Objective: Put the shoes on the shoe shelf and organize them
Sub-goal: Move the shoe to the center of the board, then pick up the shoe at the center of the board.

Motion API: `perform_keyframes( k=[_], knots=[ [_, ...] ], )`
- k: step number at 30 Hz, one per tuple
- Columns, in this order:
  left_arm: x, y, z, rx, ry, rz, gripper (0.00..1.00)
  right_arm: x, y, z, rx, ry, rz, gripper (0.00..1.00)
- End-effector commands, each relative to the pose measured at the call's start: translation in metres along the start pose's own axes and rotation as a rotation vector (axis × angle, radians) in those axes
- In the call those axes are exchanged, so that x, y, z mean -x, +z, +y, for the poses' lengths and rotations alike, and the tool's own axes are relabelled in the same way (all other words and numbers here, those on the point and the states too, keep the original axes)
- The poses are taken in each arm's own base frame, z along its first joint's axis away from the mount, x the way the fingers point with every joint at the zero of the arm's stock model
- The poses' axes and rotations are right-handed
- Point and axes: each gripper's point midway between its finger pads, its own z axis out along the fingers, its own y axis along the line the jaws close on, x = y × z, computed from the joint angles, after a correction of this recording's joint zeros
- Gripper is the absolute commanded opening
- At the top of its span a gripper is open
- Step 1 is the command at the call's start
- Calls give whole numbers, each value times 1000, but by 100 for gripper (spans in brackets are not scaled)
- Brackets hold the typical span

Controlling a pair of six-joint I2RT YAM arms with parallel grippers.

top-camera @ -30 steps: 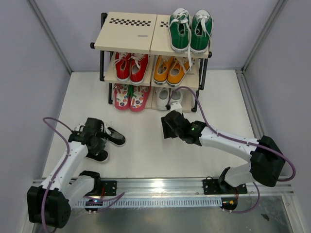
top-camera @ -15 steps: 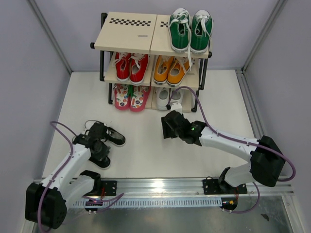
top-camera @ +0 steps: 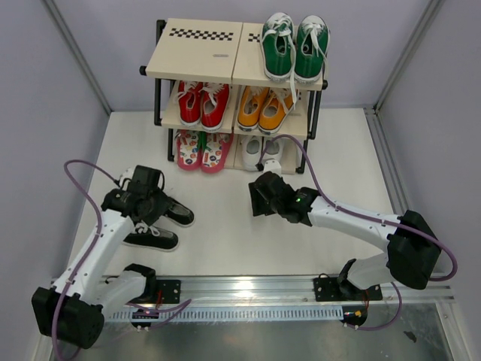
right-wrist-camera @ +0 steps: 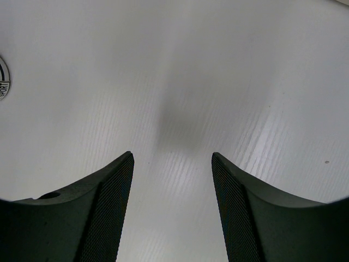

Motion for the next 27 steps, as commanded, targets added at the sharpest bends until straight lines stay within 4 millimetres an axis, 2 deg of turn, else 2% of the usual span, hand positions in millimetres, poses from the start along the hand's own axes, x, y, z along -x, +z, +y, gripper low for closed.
perform_keyframes(
  k=[1, 4, 5, 9, 17, 23, 24, 27],
  knots=[
    [20, -11, -22, -58, 130, -42, 55, 20, -8, 12, 54, 31, -54, 64],
    [17, -8, -38, -80, 245, 8, 55, 19, -8, 12, 50, 34, -48, 64],
    [18, -13, -48, -107, 320, 3, 55, 20, -8, 11, 44, 33, -49, 64],
    [12, -12, -65, -156, 442, 34, 56, 18, -9, 5, 22, 32, -51, 64],
    [-28, 4, -97, -330, 540, 153, 55, 19, -11, -4, -21, 35, -51, 64],
    [-47, 10, -105, -345, 700, 163, 55, 19, -10, -11, -39, 36, -48, 64],
    [-45, 19, -97, -286, 712, 165, 56, 18, -10, -12, -43, 36, -46, 64],
    [-45, 28, -85, -207, 739, 186, 55, 20, -12, -15, -52, 45, -51, 63]
  ],
)
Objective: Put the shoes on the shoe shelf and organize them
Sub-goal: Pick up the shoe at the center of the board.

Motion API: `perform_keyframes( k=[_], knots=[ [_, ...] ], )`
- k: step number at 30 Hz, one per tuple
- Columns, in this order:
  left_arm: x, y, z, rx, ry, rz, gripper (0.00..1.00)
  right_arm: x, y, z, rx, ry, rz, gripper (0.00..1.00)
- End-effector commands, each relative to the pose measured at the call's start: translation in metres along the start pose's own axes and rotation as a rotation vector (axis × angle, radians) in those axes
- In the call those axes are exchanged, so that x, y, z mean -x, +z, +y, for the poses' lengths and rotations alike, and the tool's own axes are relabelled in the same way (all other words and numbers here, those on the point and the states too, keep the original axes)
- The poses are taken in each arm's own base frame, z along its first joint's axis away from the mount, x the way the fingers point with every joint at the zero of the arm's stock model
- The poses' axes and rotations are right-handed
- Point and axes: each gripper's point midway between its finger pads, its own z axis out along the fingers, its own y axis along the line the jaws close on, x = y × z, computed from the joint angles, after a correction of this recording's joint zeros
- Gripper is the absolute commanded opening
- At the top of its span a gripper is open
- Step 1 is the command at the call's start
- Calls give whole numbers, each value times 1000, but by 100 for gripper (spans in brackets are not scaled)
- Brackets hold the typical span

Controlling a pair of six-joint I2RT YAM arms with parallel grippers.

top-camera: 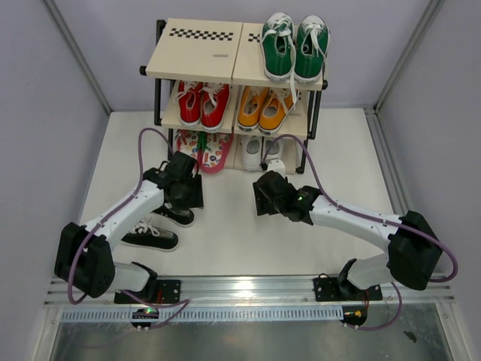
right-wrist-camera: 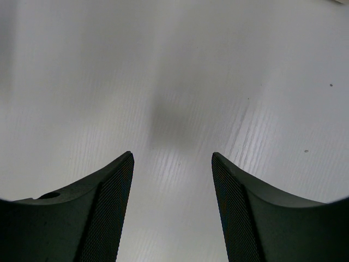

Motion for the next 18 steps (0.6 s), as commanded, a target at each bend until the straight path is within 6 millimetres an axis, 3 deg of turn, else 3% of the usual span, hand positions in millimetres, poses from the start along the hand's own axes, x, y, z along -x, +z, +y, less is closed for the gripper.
perform_keyframes(
  k=[1, 9, 18],
  knots=[
    [2, 3, 9, 53, 54, 15, 55, 24, -13, -2, 0, 46, -73, 64],
    [-10, 6, 17, 70, 80, 48, 55, 20, -12, -10, -12, 56, -64, 64],
    [-31, 38, 10, 10, 135, 161, 51, 21, -10, -10, -15, 51, -60, 64]
  ],
)
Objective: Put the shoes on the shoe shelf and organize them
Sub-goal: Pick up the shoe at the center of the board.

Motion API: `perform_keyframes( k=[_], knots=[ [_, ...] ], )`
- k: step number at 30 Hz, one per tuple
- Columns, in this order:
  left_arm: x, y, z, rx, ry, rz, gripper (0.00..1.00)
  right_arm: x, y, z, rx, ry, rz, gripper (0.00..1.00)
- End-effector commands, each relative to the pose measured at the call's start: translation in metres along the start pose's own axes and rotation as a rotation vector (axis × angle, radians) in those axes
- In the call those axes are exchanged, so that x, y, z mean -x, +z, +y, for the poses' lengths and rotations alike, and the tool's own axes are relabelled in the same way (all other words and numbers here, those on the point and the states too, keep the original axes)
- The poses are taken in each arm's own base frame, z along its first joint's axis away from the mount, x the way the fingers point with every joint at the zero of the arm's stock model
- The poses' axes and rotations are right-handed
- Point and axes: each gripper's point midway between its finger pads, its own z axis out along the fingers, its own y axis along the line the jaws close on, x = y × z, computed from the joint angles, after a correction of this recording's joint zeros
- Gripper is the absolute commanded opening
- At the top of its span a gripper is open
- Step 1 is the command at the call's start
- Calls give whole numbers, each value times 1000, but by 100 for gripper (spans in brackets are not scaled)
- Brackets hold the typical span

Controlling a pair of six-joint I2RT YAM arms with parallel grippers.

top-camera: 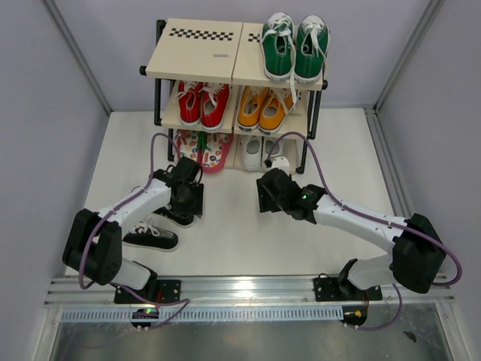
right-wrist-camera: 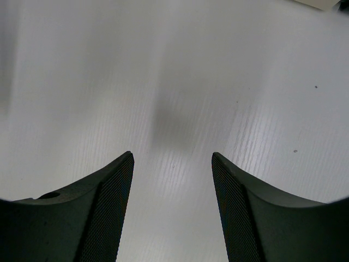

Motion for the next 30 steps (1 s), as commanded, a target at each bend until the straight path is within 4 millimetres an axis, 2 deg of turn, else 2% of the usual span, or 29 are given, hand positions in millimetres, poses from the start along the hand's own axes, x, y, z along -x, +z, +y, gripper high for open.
perform_keyframes(
  k=[1, 2, 11, 14, 15, 17, 18, 19, 22, 27, 30],
  knots=[
    [-4, 12, -7, -43, 63, 52, 50, 12, -5, 0, -1, 25, -39, 64],
    [-10, 15, -4, -24, 77, 87, 50, 12, -5, 0, 0, 29, -40, 64],
    [-7, 14, 4, 8, 190, 125, 46, 11, -2, -1, -9, 22, -37, 64],
    [-9, 19, 5, 17, 198, 151, 37, 11, -2, -2, -14, 20, -36, 64],
    [-8, 19, 5, 18, 196, 150, 23, 11, -2, -3, -15, 20, -37, 64],
    [-9, 18, 6, 18, 195, 150, 5, 12, -3, -4, -21, 21, -39, 64],
    [-9, 17, 5, 16, 192, 148, 0, 12, -3, -6, -27, 22, -39, 64],
    [-6, 16, 8, 33, 195, 131, 0, 12, -3, -7, -30, 21, -39, 64],
    [3, 3, 11, 56, 184, 81, 0, 14, -3, -7, -28, 24, -43, 64],
    [23, -40, 18, 110, 137, -24, 0, 18, -5, -6, -23, 19, -46, 64],
    [40, -70, 14, 96, 122, -111, 0, 22, -5, -6, -26, 14, -47, 64]
  ],
)
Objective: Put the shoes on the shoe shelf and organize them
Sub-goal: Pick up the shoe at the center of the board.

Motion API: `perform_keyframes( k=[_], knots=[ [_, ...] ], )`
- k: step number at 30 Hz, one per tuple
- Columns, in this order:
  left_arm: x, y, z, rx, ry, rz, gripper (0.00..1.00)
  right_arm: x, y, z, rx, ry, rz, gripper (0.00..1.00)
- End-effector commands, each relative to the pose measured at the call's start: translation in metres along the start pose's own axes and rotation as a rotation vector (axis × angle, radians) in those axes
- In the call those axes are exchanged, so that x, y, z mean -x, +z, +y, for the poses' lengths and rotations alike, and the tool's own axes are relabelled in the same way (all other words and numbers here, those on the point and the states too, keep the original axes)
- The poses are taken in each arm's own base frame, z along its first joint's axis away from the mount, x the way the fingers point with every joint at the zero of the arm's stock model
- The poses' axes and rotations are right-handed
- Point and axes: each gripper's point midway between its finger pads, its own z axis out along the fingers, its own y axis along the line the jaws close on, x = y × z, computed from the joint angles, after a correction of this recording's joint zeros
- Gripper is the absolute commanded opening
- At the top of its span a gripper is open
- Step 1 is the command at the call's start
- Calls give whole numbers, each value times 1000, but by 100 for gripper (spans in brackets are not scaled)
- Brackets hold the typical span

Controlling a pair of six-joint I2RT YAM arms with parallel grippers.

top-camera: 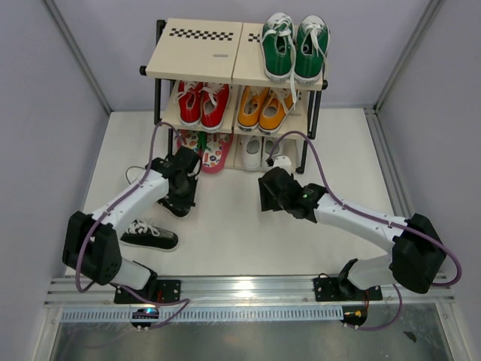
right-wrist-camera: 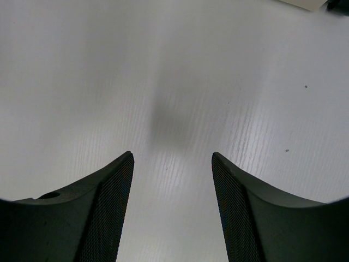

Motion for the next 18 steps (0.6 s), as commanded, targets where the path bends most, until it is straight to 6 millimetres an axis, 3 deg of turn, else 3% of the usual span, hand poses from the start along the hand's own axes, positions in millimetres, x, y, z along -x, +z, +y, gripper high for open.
perform_keyframes(
  k=[1, 8, 9, 14, 18],
  knots=[
    [35, -63, 9, 28, -25, -198, 0, 21, -7, 2, -2, 4, -49, 64],
    [60, -133, 13, 10, 120, -352, 0, 32, -11, 5, 4, -4, -64, 64],
    [70, -151, 12, 0, 164, -398, 0, 33, -12, 4, 1, -6, -64, 64],
    [80, -189, 13, -4, 285, -467, 0, 37, -14, 3, -2, -11, -73, 64],
    [90, -229, 15, -5, 390, -622, 0, 38, -17, 2, -3, -9, -78, 64]
  ],
)
